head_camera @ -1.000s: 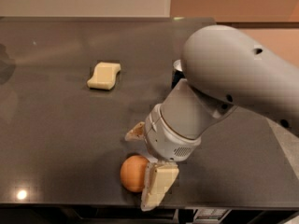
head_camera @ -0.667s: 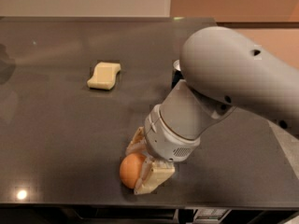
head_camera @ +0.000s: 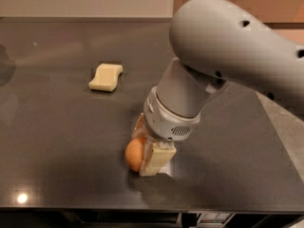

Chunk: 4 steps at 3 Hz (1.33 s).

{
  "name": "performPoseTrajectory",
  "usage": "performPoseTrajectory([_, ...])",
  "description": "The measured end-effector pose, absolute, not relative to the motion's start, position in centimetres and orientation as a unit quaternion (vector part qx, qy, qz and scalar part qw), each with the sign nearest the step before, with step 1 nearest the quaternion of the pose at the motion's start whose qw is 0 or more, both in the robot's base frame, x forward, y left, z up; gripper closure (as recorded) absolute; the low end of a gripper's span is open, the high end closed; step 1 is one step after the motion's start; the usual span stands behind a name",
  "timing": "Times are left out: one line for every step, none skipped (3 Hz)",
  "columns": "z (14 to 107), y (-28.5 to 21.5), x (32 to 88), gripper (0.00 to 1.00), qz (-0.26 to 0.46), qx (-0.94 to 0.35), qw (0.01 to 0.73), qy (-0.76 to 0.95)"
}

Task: Move orange near sponge

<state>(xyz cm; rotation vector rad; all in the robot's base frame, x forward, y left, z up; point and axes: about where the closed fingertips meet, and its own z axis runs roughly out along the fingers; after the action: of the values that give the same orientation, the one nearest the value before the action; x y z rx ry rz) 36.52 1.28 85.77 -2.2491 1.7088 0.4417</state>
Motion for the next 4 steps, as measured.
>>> performPoseTrajectory([87.7, 1.7, 40.2, 1.0, 0.127, -0.787, 0.134, 0.588])
performPoseTrajectory([89.2, 2.8, 44.0, 1.0, 0.116, -0.788, 0.14, 0.589])
performPoseTrajectory([89.4, 4.8, 46.9, 1.0, 0.114, -0.782, 0.145, 0.595])
performPoseTrajectory([88.5, 7.1, 49.2, 1.0, 0.115, -0.773, 0.145, 0.606])
